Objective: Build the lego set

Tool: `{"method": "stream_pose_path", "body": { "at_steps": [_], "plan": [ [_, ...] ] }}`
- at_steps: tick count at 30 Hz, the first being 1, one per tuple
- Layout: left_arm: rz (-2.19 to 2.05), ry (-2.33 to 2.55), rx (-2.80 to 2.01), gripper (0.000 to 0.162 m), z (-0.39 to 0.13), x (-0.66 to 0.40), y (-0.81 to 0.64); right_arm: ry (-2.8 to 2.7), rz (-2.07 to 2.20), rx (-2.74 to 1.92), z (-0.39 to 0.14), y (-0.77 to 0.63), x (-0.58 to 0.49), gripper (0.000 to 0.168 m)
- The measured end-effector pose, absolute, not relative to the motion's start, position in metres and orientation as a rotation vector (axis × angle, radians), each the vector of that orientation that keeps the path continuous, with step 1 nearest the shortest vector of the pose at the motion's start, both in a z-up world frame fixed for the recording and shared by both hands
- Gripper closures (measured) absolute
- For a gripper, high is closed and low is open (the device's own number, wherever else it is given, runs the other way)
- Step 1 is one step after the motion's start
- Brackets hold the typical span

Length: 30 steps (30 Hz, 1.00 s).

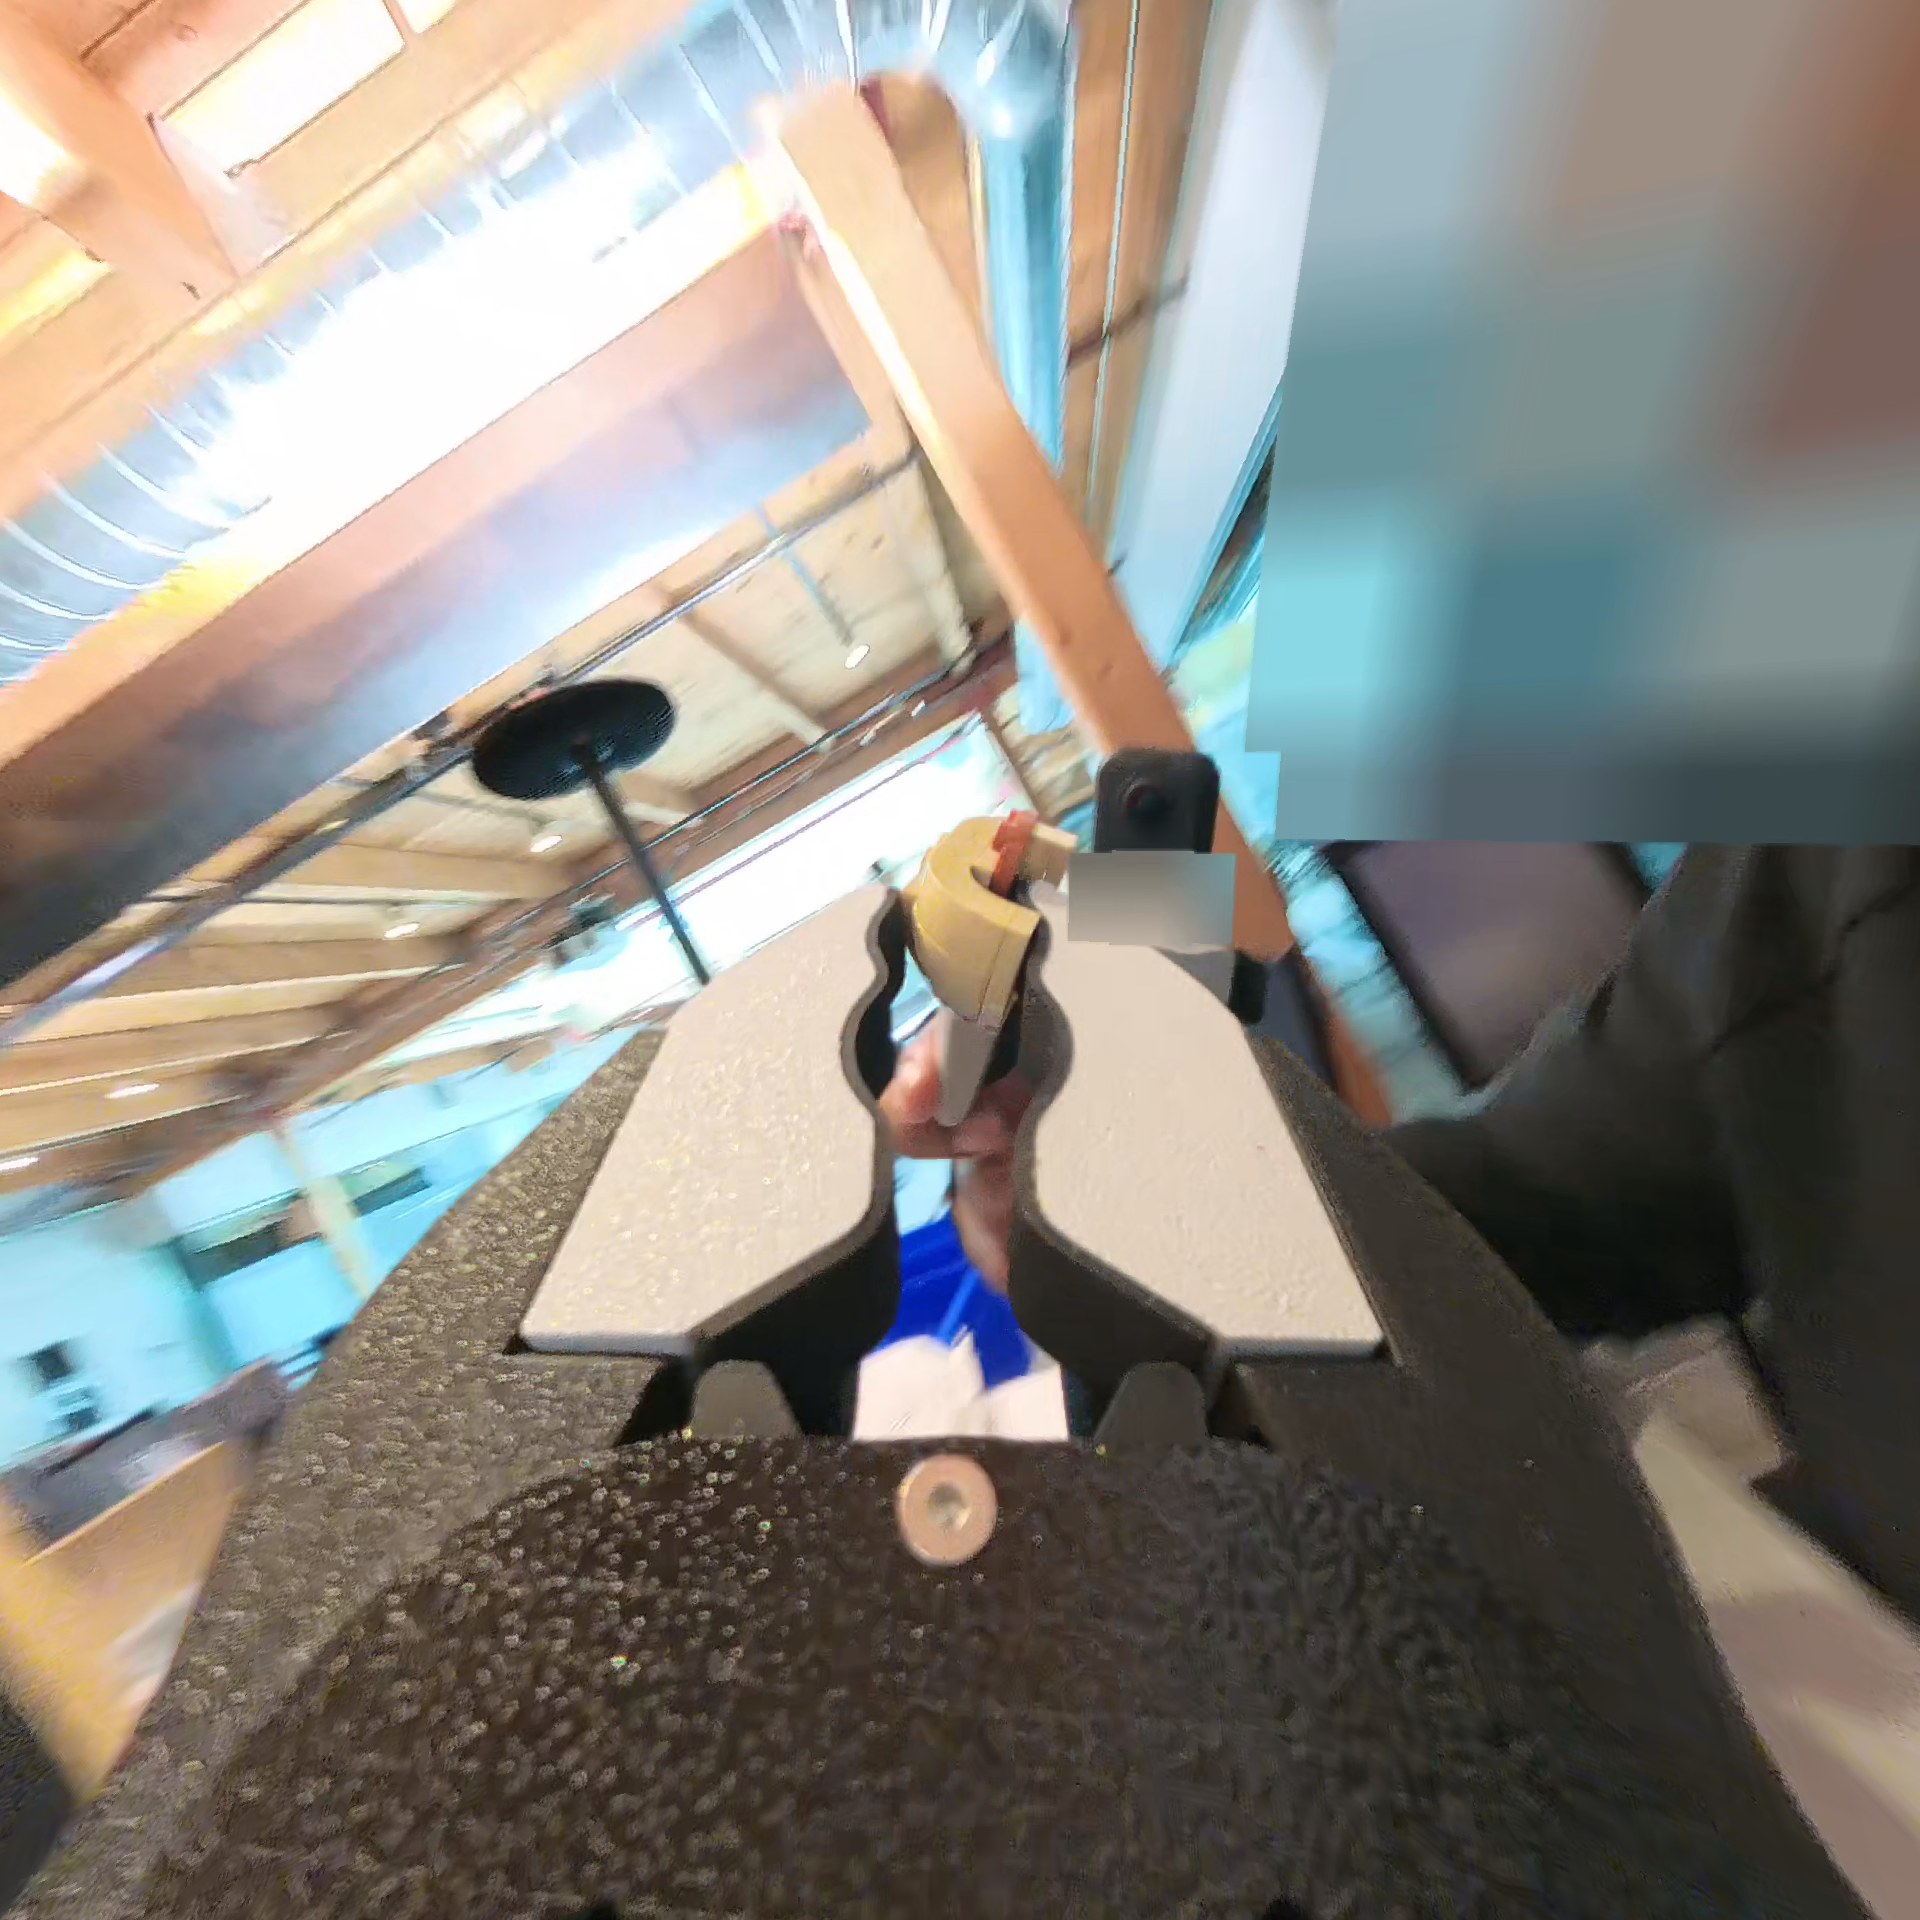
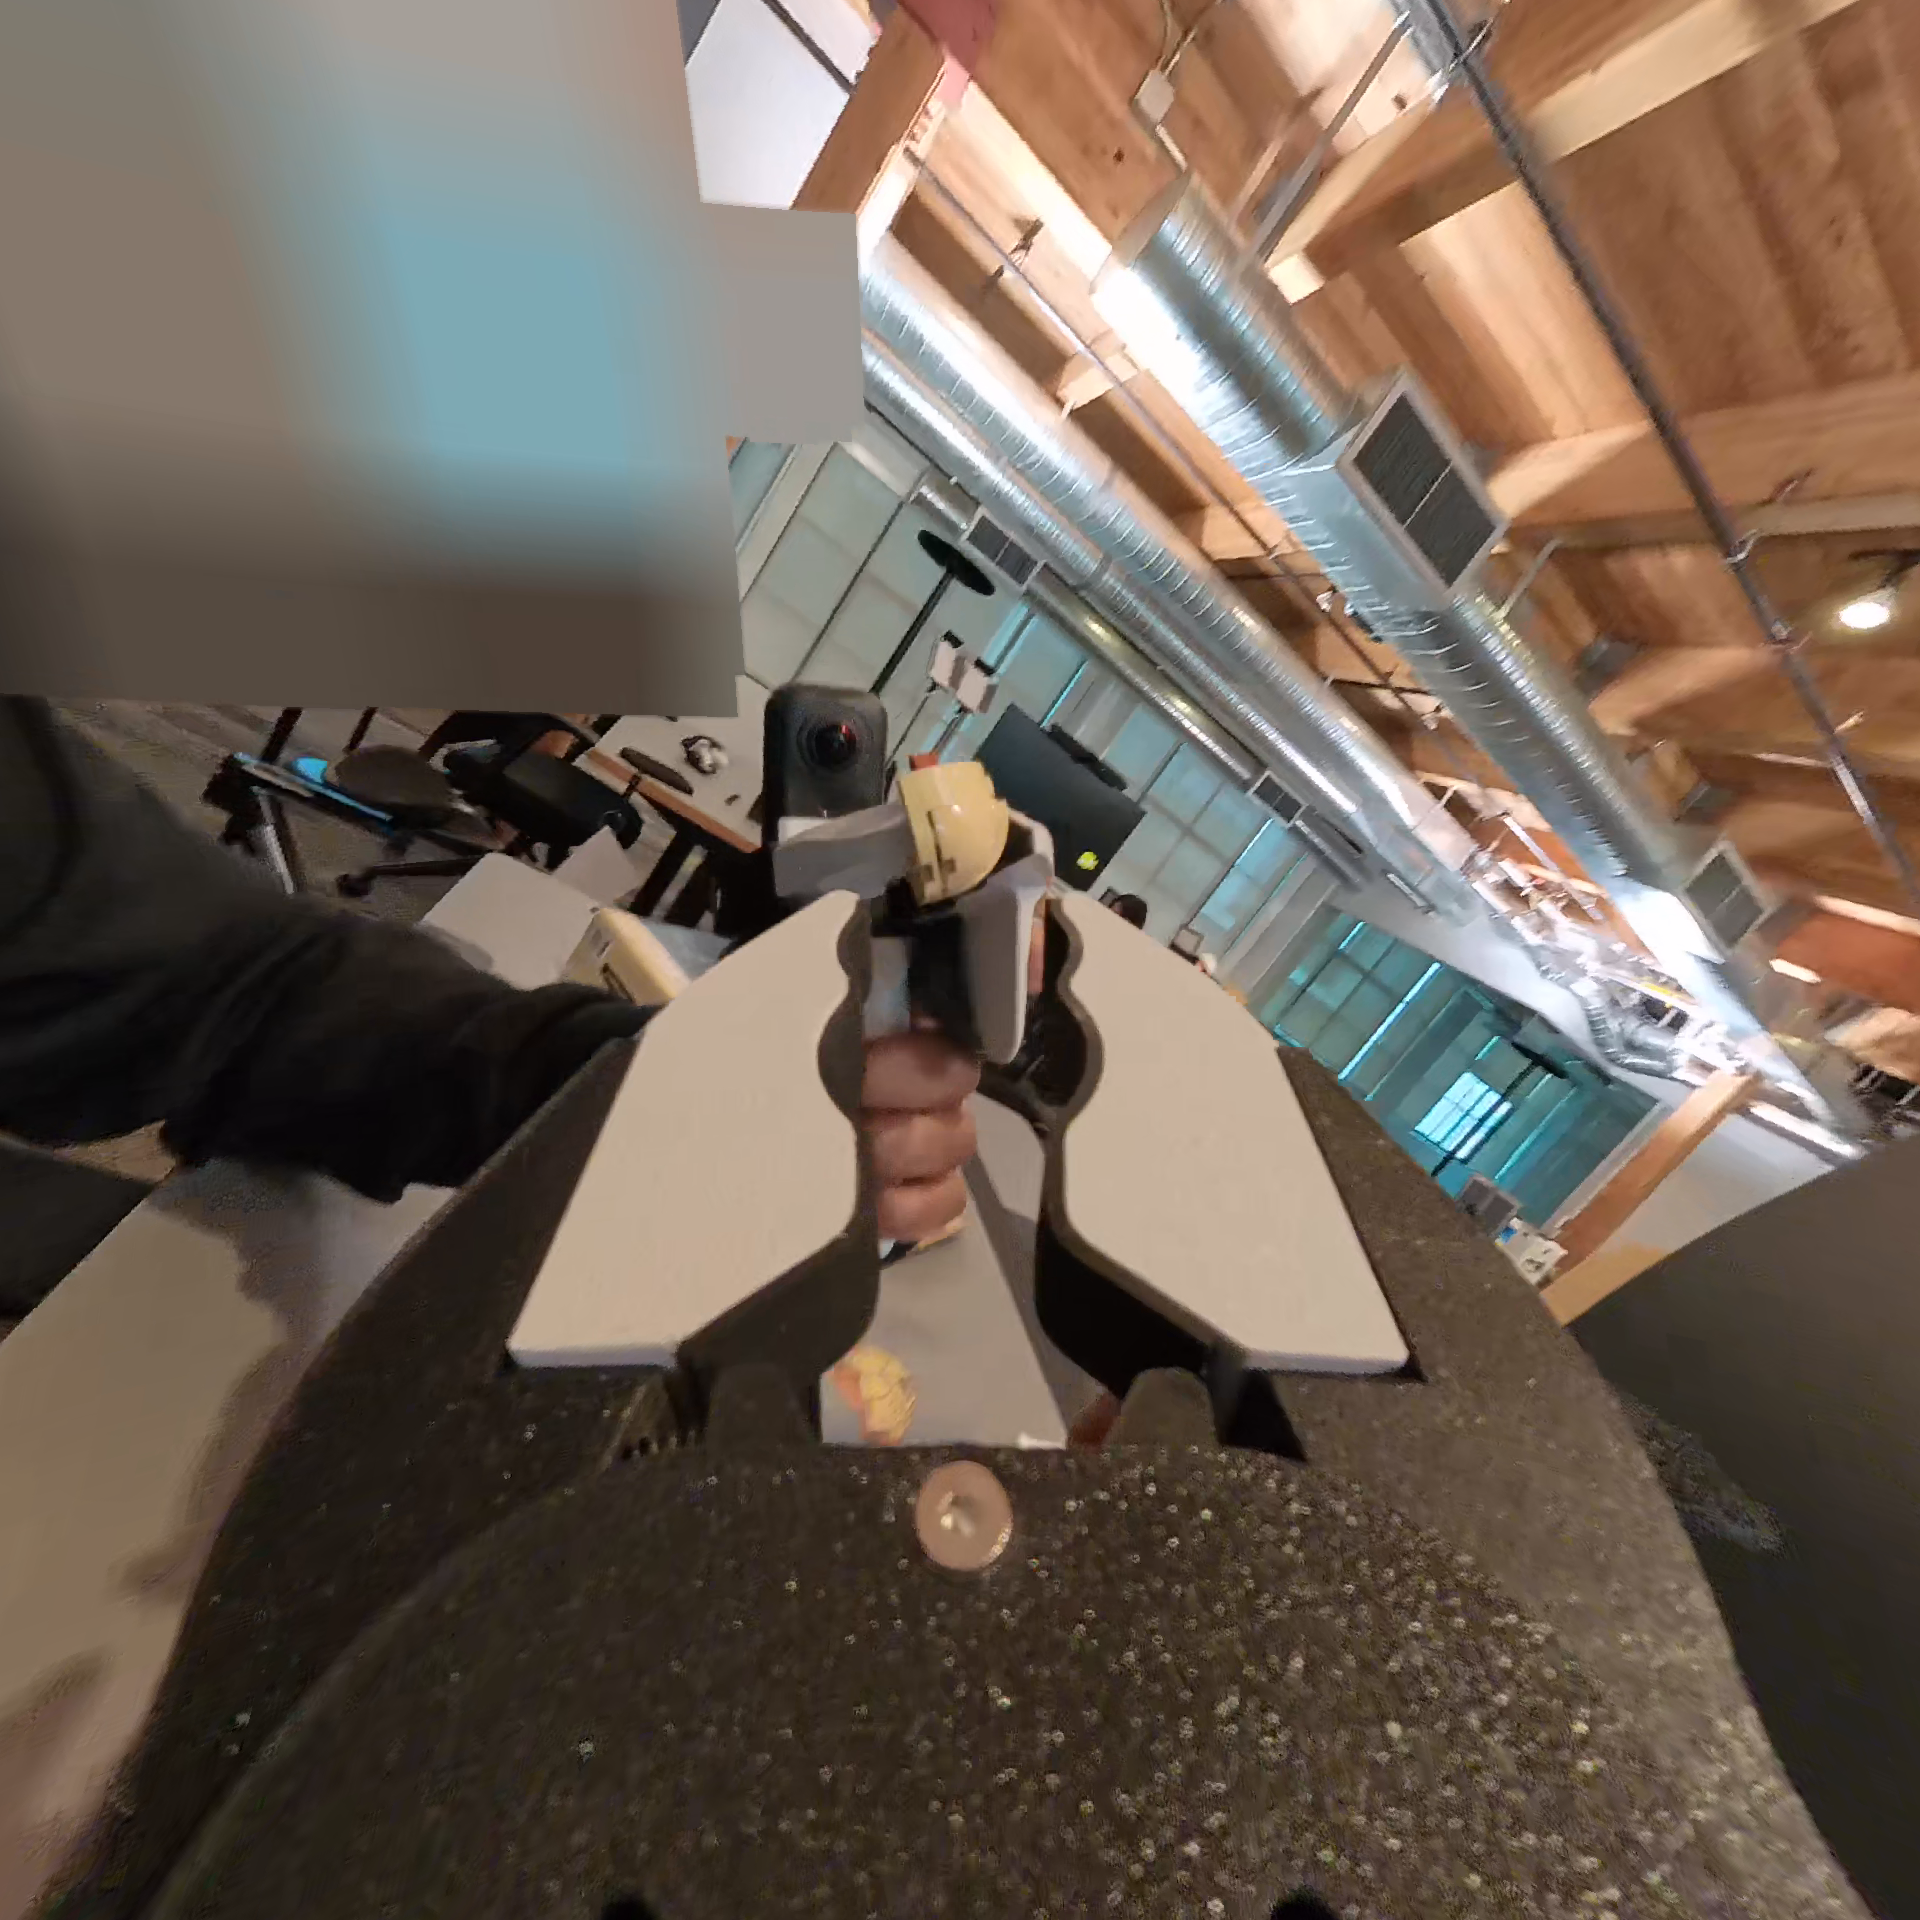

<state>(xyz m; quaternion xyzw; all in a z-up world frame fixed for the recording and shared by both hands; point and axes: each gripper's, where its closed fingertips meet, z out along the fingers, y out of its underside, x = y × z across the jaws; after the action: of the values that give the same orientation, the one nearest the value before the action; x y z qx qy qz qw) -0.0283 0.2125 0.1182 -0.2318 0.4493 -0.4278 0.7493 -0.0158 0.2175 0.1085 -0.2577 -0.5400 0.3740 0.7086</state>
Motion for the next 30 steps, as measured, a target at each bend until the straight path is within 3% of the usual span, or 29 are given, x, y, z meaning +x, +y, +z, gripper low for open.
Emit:
{"method": "stream_pose_path", "body": {
  "at_steps": [11, 30],
  "plan": [
    [-1.225, 0.933, -0.325, 0.143, 0.154, -0.027, 0.190, -1.133, 0.705, -0.497, 0.153, 0.183, -0.027, 0.147],
    [-1.288, 1.004, -0.323, 0.143, 0.152, -0.014, 0.180, -1.105, 0.584, -0.483, 0.157, 0.174, -0.022, 0.153]
  ]
}}
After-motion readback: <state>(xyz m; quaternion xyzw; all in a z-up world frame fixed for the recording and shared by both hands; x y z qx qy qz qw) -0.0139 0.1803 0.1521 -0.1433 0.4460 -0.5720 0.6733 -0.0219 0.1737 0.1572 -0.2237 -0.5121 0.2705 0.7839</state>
